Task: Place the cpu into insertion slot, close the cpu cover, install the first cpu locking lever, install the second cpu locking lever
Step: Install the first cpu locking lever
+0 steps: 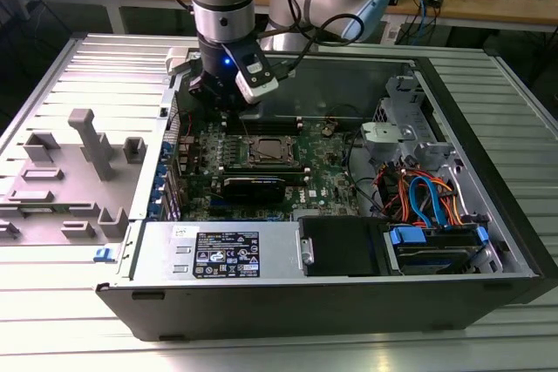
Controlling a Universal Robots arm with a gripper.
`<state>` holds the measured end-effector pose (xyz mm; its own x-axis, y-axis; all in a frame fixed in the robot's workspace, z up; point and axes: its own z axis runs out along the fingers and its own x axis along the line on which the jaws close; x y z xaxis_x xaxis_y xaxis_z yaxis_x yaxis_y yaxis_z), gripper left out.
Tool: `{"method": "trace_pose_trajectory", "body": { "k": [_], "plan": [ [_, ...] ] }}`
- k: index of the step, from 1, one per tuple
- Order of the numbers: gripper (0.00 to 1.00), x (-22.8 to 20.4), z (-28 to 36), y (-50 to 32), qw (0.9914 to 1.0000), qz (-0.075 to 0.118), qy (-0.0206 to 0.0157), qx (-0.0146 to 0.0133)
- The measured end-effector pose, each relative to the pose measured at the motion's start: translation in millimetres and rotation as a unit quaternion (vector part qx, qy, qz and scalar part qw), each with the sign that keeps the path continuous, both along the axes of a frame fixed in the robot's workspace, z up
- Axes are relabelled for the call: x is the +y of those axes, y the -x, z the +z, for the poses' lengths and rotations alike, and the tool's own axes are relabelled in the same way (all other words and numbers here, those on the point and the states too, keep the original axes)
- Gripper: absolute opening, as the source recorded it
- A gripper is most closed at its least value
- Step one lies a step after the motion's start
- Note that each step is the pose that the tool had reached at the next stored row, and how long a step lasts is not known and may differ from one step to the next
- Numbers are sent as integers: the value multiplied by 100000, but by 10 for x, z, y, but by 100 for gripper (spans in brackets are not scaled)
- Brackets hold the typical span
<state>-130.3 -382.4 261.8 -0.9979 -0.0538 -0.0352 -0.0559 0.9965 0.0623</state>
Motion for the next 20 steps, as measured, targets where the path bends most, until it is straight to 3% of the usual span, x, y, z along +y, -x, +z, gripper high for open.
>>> {"method": "trace_pose_trajectory", "body": {
  "k": [1, 2, 3, 7, 13, 20],
  "plan": [
    [11, 6, -2, 42, 100000, -2, 1, 7],
    [11, 144, -15, 56, 100000, -4, -14, 3],
    [11, 206, -25, 56, 100000, 2, -29, 8],
    [11, 246, -30, 23, 100000, 6, -34, 11],
    [11, 246, -30, -92, 100000, -2, -34, 4],
    [11, 246, -30, -95, 100000, -1, -35, 6]
  ]
}}
